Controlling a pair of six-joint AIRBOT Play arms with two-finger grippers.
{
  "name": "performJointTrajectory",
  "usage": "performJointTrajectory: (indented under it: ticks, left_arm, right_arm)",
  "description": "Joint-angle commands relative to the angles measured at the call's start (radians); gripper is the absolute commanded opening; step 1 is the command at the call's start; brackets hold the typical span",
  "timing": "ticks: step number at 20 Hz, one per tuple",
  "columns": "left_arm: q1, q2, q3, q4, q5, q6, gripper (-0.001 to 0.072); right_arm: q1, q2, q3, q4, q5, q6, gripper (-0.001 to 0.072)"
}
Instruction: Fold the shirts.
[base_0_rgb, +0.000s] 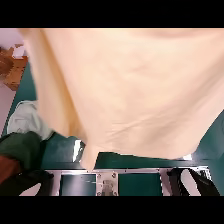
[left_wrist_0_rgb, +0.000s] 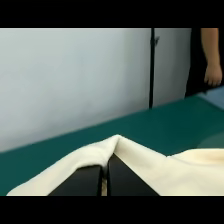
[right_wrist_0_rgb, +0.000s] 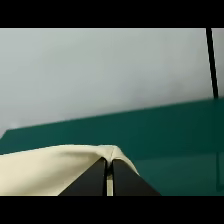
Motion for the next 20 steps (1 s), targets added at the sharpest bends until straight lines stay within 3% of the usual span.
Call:
performJointTrajectory:
  ticks: [1, 5, 8, 9, 10, 11, 12, 13, 17, 20]
  left_arm:
    - [0.0, -0.249, -0.056, -0.047, -0.008, 0.0, 0.002]
    - [0.0, -0.529, -0.056, -0.301, 0.129, 0.118, 0.002]
    - [0.0, -0.662, -0.056, -0.378, 0.158, 0.125, 0.0022]
    - [0.005, -0.682, -0.056, -0.374, 0.155, 0.126, 0.0181]
    - [0.013, -0.689, -0.056, -0.378, 0.145, 0.121, 0.0513]
    - [0.028, -0.684, -0.05, -0.379, 0.111, 0.121, 0.0549]
    - [0.052, -0.678, -0.027, -0.378, 0.045, 0.121, 0.055]
    - [0.087, -0.669, 0.011, -0.377, -0.061, 0.121, 0.055]
    - [0.254, -0.615, 0.111, -0.376, -0.48, 0.126, 0.055]
    - [0.355, -0.591, 0.05, -0.398, -0.687, 0.112, 0.055]
  right_arm:
    - [0.021, -0.076, -0.308, -0.001, -0.063, -0.031, 0.0021]
    - [0.088, -0.339, -0.452, 0.0, -0.178, -0.08, 0.0021]
    - [0.101, -0.55, -0.422, 0.008, -0.204, -0.08, 0.0021]
    - [0.1, -0.608, -0.398, 0.011, -0.203, -0.08, 0.0022]
    - [0.099, -0.645, -0.375, 0.011, -0.202, -0.08, 0.0039]
    - [0.092, -0.667, -0.351, 0.01, -0.193, -0.08, 0.0164]
    - [0.075, -0.671, -0.325, 0.005, -0.174, -0.08, 0.0301]
    - [0.053, -0.671, -0.29, -0.016, -0.135, -0.08, 0.0352]
    - [-0.109, -0.648, -0.183, -0.131, 0.108, -0.08, 0.0357]
    - [-0.214, -0.642, -0.218, -0.167, 0.237, -0.089, 0.0357]
